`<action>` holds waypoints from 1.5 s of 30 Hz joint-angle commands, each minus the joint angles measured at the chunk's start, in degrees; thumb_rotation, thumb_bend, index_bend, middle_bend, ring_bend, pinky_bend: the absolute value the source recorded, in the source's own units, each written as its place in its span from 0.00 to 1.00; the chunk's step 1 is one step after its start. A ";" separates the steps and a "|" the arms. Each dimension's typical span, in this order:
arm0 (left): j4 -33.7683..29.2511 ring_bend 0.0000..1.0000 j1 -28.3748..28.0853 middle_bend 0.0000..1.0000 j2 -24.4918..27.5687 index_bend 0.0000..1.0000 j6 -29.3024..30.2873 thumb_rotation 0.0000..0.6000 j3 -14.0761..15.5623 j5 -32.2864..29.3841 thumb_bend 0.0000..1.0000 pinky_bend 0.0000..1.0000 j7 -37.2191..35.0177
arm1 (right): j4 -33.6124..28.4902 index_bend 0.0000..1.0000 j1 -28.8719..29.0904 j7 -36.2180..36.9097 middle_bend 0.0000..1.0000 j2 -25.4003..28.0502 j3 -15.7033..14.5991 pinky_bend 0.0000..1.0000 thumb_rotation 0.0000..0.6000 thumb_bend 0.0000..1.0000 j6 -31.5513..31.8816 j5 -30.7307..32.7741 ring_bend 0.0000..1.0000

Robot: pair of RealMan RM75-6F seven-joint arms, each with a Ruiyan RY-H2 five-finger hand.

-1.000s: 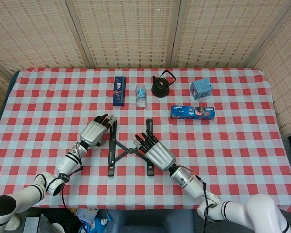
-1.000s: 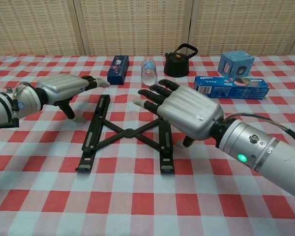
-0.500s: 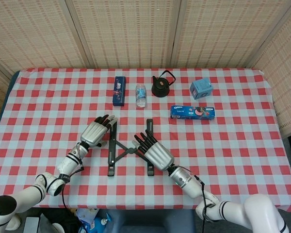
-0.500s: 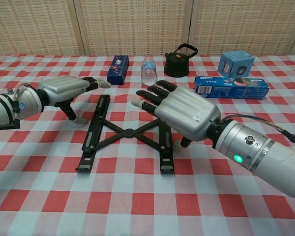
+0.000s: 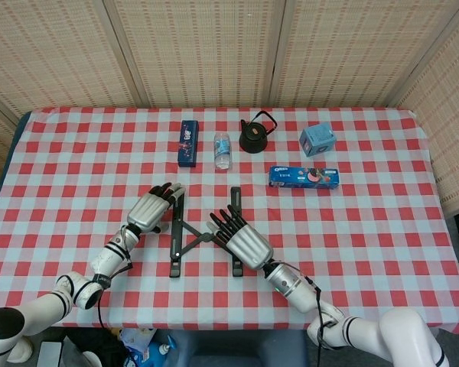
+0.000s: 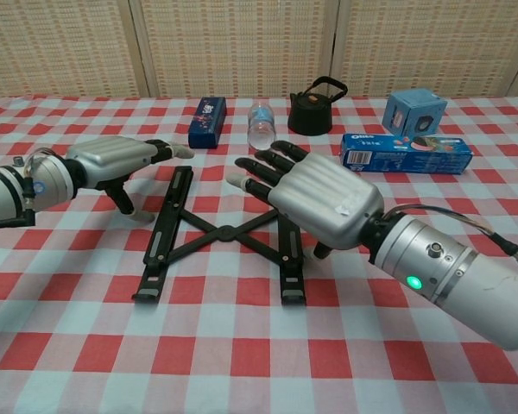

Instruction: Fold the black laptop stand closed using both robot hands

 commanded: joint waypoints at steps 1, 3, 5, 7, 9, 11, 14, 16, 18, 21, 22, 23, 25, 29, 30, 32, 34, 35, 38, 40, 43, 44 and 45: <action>-0.05 0.00 0.01 0.00 -0.03 0.00 0.05 1.00 0.00 -0.01 0.22 0.15 0.01 | 0.50 0.00 -0.12 0.17 0.00 -0.21 -0.17 0.00 1.00 0.00 0.03 0.00 0.00; -0.08 0.00 0.01 0.00 -0.01 0.00 0.08 1.00 -0.01 -0.01 0.22 0.15 0.00 | 0.56 0.00 -0.19 0.40 0.00 -0.31 -0.21 0.00 1.00 0.00 0.10 0.02 0.00; -0.33 0.00 0.04 0.00 0.05 0.00 -0.05 1.00 -0.09 -0.18 0.22 0.15 -0.34 | 1.11 0.00 -0.14 1.09 0.00 -0.45 -0.19 0.00 1.00 0.00 0.37 -0.12 0.00; -0.48 0.00 0.02 0.00 0.11 0.00 -0.16 1.00 -0.11 -0.24 0.22 0.15 -0.41 | 1.62 0.00 0.01 1.60 0.00 -0.75 -0.06 0.00 1.00 0.00 0.54 -0.21 0.00; -0.72 0.00 0.07 0.00 0.14 0.00 -0.20 1.00 -0.11 -0.32 0.22 0.15 -0.55 | 2.09 0.00 0.14 1.83 0.00 -1.12 0.04 0.00 1.00 0.00 0.70 -0.29 0.00; -1.00 0.00 0.11 0.00 0.22 0.00 -0.49 1.00 -0.12 -0.50 0.22 0.15 -0.84 | 2.48 0.00 0.22 1.94 0.00 -1.41 0.03 0.00 1.00 0.00 0.71 -0.35 0.00; -1.40 0.00 0.17 0.00 0.41 0.00 -0.68 1.00 -0.18 -0.69 0.22 0.15 -1.22 | 3.13 0.00 0.25 2.70 0.00 -1.96 -0.03 0.00 1.00 0.00 1.45 -0.73 0.00; -1.68 0.00 0.20 0.00 0.58 0.00 -0.78 1.00 -0.19 -0.75 0.22 0.15 -1.47 | 3.82 0.00 0.32 3.34 0.00 -2.35 0.01 0.00 1.00 0.00 1.57 -0.76 0.00; -1.88 0.00 0.20 0.00 0.71 0.00 -0.87 1.00 -0.18 -0.77 0.22 0.15 -1.60 | 4.45 0.00 0.43 3.76 0.00 -2.80 0.06 0.00 1.00 0.00 1.84 -0.88 0.00; -2.15 0.00 0.19 0.00 0.83 0.00 -0.81 1.00 -0.15 -0.69 0.22 0.15 -1.73 | 4.99 0.00 0.34 4.46 0.00 -3.47 0.21 0.00 1.00 0.00 2.34 -0.82 0.00; -2.22 0.00 0.18 0.00 0.89 0.00 -0.87 1.00 -0.08 -0.63 0.22 0.15 -1.69 | 5.23 0.00 0.33 4.60 0.00 -3.68 0.21 0.00 1.00 0.00 2.52 -0.87 0.00; -2.37 0.00 0.17 0.00 0.96 0.00 -0.90 1.00 -0.06 -0.62 0.22 0.15 -1.71 | 5.51 0.00 0.31 4.80 0.00 -3.88 0.17 0.00 1.00 0.00 2.70 -0.95 0.00; -2.81 0.00 0.21 0.00 1.14 0.00 -1.01 1.00 -0.06 -0.69 0.22 0.15 -1.93 | 6.44 0.00 0.31 5.42 0.00 -4.61 0.10 0.00 1.00 0.00 2.91 -1.02 0.00; -3.60 0.00 0.22 0.00 1.50 0.00 -1.29 1.00 -0.21 -0.97 0.22 0.15 -2.31 | 7.13 0.00 0.63 6.18 0.00 -5.16 0.46 0.00 1.00 0.00 3.37 -1.10 0.00; -3.75 0.00 0.20 0.00 1.57 0.00 -1.36 1.00 -0.21 -0.99 0.22 0.15 -2.35 | 7.23 0.00 0.64 6.44 0.00 -5.31 0.58 0.00 1.00 0.00 3.59 -1.09 0.00; -4.06 0.00 0.20 0.00 1.69 0.00 -1.29 1.00 -0.15 -0.87 0.22 0.15 -2.44 | 7.80 0.00 0.80 6.97 0.00 -5.83 0.65 0.00 1.00 0.00 3.81 -1.17 0.00; -4.35 0.00 0.16 0.00 1.87 0.00 -1.43 1.00 -0.03 -0.77 0.22 0.15 -2.39 | 8.40 0.00 1.00 7.34 0.00 -6.20 0.88 0.00 1.00 0.00 4.28 -1.30 0.00; -4.51 0.00 0.14 0.00 1.94 0.00 -1.48 1.00 -0.02 -0.77 0.22 0.15 -2.41 | 8.57 0.00 1.07 7.57 0.00 -6.48 0.82 0.00 1.00 0.00 4.17 -1.30 0.00; -4.99 0.00 0.11 0.00 2.13 0.00 -1.47 1.00 -0.07 -0.79 0.22 0.15 -2.50 | 9.38 0.00 1.36 7.97 0.00 -7.03 0.98 0.00 1.00 0.00 4.48 -1.42 0.00; -5.25 0.00 0.10 0.00 2.26 0.00 -1.50 1.00 -0.04 -0.78 0.22 0.15 -2.49 | 10.09 0.00 1.55 7.87 0.00 -7.50 1.18 0.00 1.00 0.00 5.09 -1.61 0.00; -5.64 0.00 0.07 0.00 2.44 0.00 -1.74 1.00 -0.03 -0.89 0.22 0.15 -2.59 | 10.99 0.00 1.76 8.38 0.00 -8.32 1.59 0.00 1.00 0.00 5.86 -1.61 0.00; -5.77 0.00 0.06 0.00 2.51 0.00 -1.87 1.00 -0.05 -0.97 0.22 0.15 -2.65 | 11.23 0.00 1.83 8.58 0.00 -8.77 1.53 0.00 1.00 0.00 5.83 -1.63 0.00; -5.93 0.00 0.05 0.00 2.58 0.00 -2.00 1.00 -0.07 -1.05 0.22 0.15 -2.73 | 11.64 0.00 1.96 8.90 0.00 -9.07 1.79 0.00 1.00 0.00 6.12 -1.57 0.00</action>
